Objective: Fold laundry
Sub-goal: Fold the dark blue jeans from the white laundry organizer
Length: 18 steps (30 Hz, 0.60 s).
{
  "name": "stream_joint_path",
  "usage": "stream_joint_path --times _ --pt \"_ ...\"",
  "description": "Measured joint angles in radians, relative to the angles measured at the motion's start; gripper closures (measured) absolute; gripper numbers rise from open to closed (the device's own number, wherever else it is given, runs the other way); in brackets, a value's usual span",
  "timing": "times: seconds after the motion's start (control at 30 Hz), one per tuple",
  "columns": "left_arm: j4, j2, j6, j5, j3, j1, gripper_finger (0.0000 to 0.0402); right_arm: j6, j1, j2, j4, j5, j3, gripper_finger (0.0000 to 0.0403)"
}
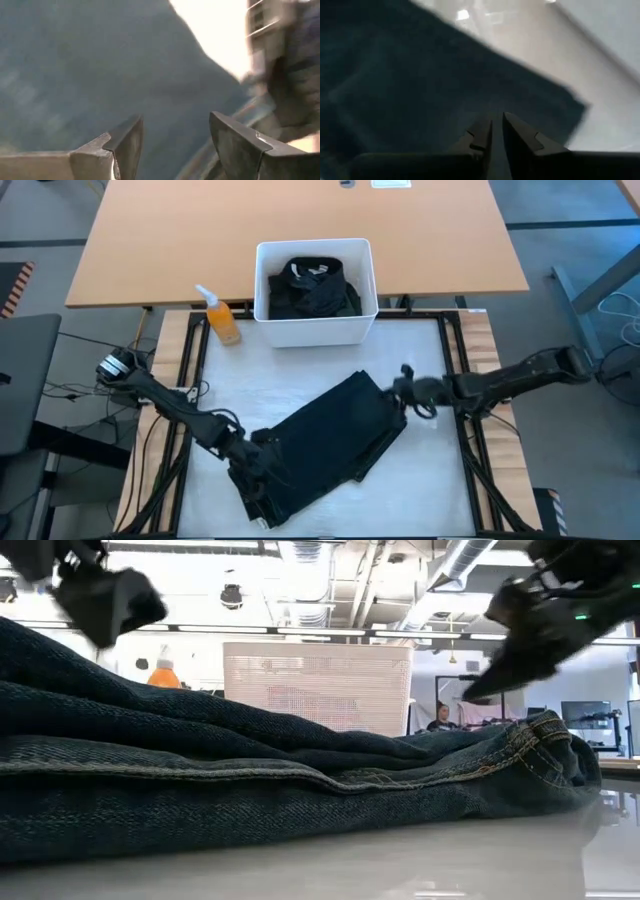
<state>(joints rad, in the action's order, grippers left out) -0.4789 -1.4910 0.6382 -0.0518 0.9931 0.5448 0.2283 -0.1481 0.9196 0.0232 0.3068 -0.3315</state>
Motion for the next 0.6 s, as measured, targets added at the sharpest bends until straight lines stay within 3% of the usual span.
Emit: stream_joint_path --times 0.13,0.3,0.47,0.6 --pt "-0.087 0.0 0.078 -0.058 -0.046 -0.002 0.0184 0.111 -0.149 0.048 0.012 0.066 0.041 0.0346" --pt "-0.041 0.001 0.177 0.006 -0.188 -0.015 0.0184 0.219 -0.287 0.124 0.005 0.14 0.077 0.036" --pt "0.073 0.007 0.236 0.037 -0.301 -0.034 0.0185 0.296 -0.335 0.171 -0.081 0.193 0.087 0.0374" --pt "0.088 0.016 0.197 0.018 -0.302 -0.059 0.0185 0.253 -0.335 0.159 -0.113 0.221 0.071 0.0384"
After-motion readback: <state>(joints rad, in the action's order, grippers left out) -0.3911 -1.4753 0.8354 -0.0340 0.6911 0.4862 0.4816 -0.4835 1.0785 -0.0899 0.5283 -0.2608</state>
